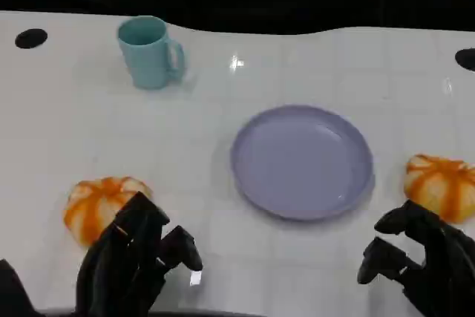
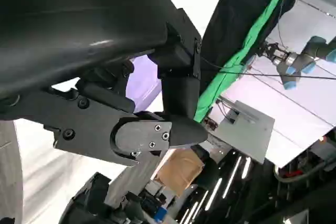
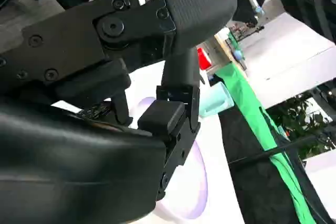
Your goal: Grasp the bread from the table and place it into the plate.
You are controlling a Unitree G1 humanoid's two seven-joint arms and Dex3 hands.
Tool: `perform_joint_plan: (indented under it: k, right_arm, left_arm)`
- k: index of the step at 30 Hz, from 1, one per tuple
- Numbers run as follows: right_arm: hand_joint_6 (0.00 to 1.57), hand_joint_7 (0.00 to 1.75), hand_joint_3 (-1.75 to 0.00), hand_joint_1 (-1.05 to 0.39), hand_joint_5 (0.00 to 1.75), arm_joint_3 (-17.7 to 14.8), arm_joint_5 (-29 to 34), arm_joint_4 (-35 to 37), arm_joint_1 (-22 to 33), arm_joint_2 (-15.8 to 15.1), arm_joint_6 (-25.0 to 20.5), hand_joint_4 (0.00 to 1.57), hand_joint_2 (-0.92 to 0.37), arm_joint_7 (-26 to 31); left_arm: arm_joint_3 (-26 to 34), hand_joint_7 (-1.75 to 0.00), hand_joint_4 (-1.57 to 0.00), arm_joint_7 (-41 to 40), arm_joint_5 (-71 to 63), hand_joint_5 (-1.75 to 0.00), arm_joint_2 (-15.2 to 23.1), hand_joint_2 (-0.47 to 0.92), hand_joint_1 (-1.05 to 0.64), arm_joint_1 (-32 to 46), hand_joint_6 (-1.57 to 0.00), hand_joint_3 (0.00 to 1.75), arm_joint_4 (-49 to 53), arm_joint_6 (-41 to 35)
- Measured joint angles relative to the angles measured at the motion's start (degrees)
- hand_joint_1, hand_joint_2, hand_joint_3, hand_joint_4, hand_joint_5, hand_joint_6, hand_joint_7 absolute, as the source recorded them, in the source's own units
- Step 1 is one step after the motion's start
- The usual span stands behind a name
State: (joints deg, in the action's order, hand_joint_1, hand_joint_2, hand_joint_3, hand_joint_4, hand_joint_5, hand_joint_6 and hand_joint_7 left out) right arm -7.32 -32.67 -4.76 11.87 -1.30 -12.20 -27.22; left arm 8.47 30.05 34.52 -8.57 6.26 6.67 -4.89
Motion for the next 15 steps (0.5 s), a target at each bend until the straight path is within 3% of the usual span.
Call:
perform_joint_plan:
  k: [15]
  right_arm:
    - [0.82, 1.02, -0.18, -0.51, 1.54, 0.01, 0.00, -0.30, 0.04, 0.00, -0.19, 0.73, -0.92, 0.43]
  left_arm:
    - [0.03, -1.75, -0.78, 0.00, 0.04, -1.75, 0.01, 0.92, -0.53, 0.00, -0.53, 0.39, -0.01, -0.08]
